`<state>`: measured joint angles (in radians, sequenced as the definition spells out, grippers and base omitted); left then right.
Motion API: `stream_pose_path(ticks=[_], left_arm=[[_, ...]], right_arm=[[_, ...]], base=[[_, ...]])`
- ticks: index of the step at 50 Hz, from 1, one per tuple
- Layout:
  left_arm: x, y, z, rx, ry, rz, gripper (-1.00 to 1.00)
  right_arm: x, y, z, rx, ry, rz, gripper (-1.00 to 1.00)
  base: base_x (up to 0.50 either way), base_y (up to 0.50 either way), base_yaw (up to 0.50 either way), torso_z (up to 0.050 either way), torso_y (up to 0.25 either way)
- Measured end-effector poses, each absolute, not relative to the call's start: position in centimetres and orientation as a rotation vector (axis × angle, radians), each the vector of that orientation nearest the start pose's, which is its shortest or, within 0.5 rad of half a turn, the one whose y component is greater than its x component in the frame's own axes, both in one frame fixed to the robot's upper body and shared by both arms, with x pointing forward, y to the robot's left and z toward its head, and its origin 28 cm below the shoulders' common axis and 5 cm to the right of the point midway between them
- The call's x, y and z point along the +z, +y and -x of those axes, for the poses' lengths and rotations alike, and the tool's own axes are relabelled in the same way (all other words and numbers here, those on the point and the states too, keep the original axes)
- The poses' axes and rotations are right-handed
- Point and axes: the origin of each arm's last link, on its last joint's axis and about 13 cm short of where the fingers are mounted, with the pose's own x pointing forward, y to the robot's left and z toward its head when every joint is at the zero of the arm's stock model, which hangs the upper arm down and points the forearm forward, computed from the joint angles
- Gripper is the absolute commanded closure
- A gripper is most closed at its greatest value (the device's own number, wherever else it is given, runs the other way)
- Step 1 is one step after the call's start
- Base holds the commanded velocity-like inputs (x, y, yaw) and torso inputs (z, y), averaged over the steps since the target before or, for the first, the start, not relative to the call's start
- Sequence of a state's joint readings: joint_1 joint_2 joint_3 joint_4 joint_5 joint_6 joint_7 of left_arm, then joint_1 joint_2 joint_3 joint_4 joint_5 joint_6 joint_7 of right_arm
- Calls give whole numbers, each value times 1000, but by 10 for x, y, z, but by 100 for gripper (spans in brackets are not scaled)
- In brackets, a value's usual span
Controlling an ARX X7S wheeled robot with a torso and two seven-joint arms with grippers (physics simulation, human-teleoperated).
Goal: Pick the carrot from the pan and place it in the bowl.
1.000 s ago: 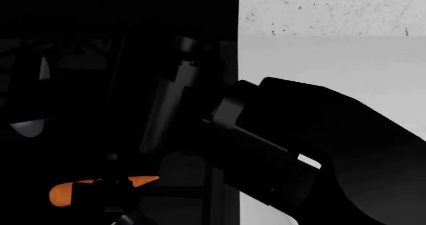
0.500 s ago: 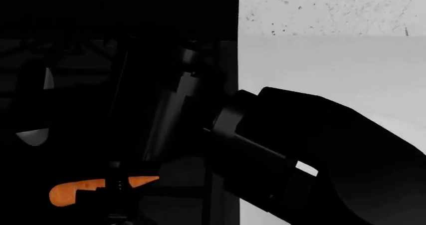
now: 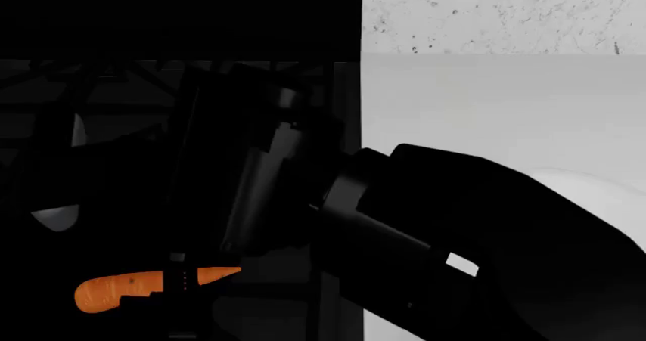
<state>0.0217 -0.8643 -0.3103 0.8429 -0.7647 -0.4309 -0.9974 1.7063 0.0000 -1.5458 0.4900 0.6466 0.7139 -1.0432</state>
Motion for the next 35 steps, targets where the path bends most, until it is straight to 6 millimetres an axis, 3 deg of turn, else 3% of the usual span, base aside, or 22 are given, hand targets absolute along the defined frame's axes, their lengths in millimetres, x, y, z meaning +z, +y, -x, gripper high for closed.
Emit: stream_pose_path(ticks=[35], left_arm=[[205, 312, -169, 651, -428, -96, -100]], right_arm=[[290, 32, -375, 1486, 597, 1067, -100]], base=[[0, 0, 0, 0, 0]])
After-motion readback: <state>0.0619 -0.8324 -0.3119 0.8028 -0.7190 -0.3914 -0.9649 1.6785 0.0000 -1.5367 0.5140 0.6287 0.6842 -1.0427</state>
